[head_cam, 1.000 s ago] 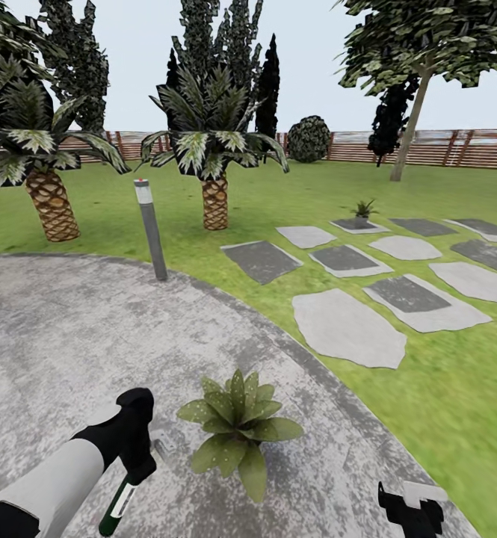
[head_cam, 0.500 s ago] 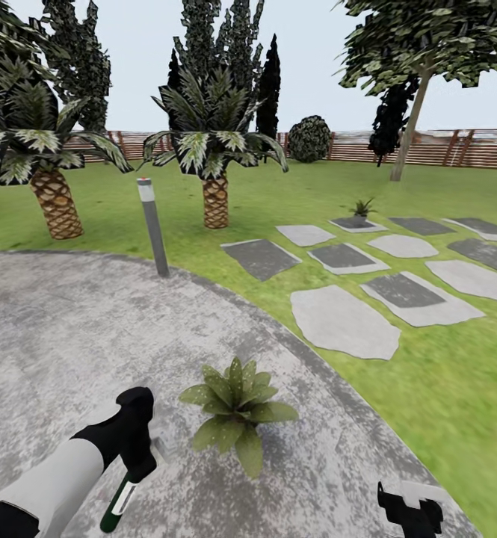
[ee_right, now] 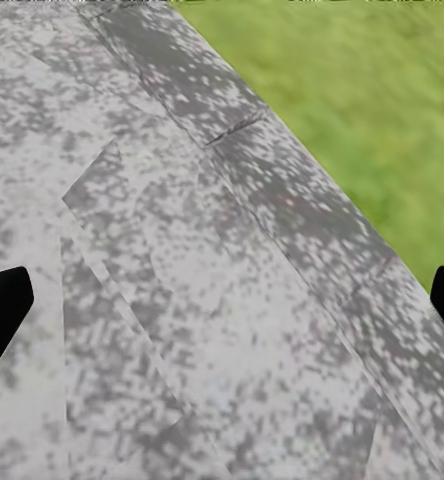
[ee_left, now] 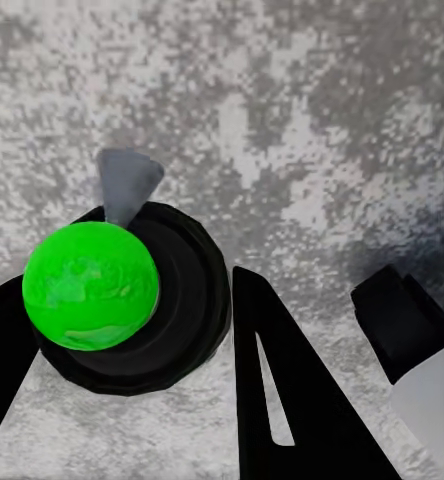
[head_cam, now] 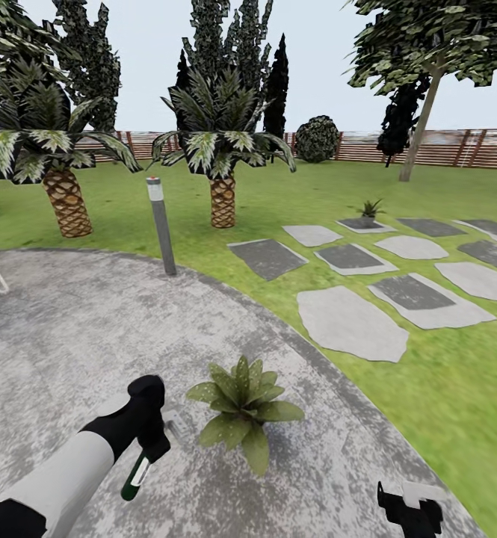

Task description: Pick up the pesticide atomizer in the garden and spray insectifuge to fully cover both potted plants in the garden.

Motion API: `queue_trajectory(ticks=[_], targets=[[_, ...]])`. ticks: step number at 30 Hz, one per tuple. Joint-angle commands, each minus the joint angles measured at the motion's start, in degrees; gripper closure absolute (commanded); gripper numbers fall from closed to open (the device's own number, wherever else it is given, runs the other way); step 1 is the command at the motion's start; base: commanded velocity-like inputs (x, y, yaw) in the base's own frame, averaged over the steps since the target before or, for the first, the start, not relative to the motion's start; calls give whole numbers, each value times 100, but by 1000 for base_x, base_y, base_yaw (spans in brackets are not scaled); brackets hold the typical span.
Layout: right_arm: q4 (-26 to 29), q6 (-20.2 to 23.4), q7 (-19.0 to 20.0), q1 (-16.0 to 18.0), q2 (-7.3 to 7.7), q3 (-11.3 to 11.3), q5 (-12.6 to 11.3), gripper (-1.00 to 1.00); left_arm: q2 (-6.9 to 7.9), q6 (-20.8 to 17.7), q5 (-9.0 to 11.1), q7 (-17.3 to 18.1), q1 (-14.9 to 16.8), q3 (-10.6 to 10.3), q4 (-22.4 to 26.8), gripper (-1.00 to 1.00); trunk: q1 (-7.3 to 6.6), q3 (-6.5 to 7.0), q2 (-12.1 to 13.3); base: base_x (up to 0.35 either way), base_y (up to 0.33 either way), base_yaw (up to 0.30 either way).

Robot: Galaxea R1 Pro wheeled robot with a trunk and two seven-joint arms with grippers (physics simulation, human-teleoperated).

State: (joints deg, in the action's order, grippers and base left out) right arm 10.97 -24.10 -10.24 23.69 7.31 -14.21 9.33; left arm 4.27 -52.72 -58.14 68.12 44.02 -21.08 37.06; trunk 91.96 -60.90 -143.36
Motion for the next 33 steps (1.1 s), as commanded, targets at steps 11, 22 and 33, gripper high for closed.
queue_trajectory(ticks=[11, 22, 33], targets=[[-7, -15, -22, 4, -2, -29, 60, -100, 20, 6, -20, 67, -31, -17, -32, 100, 0, -6, -2, 139, -203, 0], [-7, -15, -22, 4, -2, -29, 60, -100, 21, 8, -21, 61, -43, -2, -32, 100, 0, -6, -2, -198, -235, 25], [-7, -12, -26, 4, -4, -29, 60, -100, 47, 46, -135, 1041, 219, 161, -1, 100, 0, -6, -2, -2, -265, 232]])
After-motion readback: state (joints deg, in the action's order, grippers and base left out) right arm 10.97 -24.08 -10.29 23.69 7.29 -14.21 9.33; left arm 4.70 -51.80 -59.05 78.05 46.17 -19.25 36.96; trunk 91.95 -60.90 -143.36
